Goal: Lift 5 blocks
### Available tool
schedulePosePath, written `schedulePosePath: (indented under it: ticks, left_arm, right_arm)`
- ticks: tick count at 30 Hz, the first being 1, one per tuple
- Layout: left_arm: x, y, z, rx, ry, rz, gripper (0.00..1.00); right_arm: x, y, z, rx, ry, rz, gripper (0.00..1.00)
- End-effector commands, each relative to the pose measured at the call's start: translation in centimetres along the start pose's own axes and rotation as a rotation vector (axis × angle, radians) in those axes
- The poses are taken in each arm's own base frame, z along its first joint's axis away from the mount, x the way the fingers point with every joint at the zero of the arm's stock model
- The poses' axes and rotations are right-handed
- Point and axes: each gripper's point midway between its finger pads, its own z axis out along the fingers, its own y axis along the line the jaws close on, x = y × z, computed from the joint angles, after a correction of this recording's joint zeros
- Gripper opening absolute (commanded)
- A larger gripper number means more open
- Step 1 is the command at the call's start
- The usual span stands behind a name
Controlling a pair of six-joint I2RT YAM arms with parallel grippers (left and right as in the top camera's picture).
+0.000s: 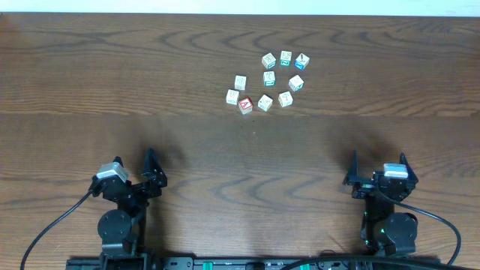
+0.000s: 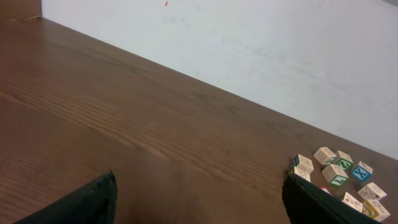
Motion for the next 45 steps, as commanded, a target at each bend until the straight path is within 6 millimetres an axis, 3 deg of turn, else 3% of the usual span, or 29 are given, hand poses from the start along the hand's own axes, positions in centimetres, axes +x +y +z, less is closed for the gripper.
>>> schedulePosePath:
  ticks: [1,14,21,32,45]
  left_arm:
    - [1.7,0.5,0.1,-0.007,0.048,0.018,0.85]
    - [1.7,0.5,0.1,-0.007,0.048,0.018,0.85]
    - [1.7,0.5,0.1,-0.007,0.048,0.018,0.86]
    - [1.7,0.5,0.1,-0.007,0.048,0.018,0.86]
    - [1.7,0.5,0.1,-0.007,0.048,0.018,0.85]
  right_arm:
    - [0.1,-0.2,0.0,0.009,0.002,-0.010,0.99]
    - [0.0,-0.1,0.0,0.001,-0.002,-0.009,0.99]
    - [-0.1,3.4,-0.4,-0.202,-0.014,-0.010,0.99]
    - [0.0,3.0,-0.3,-0.179,-0.001,0.057,0.99]
    - [1.3,4.1,-0.2,-0.237,0.071,0.145,0.99]
